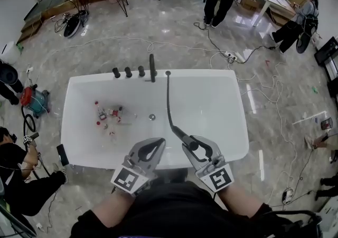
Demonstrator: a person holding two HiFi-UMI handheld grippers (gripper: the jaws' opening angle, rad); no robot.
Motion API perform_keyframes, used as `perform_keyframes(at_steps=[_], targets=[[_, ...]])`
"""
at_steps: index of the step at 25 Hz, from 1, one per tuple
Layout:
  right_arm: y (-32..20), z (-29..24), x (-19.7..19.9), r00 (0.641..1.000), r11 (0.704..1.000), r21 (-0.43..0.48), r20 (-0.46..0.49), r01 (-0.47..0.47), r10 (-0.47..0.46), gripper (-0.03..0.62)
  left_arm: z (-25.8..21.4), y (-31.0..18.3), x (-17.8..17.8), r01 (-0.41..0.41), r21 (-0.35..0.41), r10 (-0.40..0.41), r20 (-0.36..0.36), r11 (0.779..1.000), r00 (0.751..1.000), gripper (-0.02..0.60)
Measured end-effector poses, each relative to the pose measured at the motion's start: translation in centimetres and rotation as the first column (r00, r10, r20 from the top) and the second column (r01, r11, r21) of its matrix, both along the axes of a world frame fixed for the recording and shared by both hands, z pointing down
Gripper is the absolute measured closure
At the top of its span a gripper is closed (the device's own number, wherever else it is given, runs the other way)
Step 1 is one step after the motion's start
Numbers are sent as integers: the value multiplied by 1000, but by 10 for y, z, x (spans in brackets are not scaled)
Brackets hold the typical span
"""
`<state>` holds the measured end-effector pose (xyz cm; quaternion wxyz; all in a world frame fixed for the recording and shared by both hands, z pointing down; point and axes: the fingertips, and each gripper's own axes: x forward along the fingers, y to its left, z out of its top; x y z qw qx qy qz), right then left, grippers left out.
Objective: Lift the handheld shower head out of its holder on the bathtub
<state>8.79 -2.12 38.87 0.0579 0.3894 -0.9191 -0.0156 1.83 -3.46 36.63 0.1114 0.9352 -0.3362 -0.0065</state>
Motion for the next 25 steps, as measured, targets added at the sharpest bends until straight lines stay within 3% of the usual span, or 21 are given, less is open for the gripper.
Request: perform_keyframes(at_steps=[6, 25], targets=[[-7, 11, -1, 1000, 999, -45, 8, -20, 20, 471, 6, 3, 0, -2, -7, 2, 9, 1000, 1000, 581], [-16, 19, -5, 999, 997, -72, 25, -18, 20, 473, 14, 5, 5, 9, -23, -9, 4, 1000, 1000, 581]])
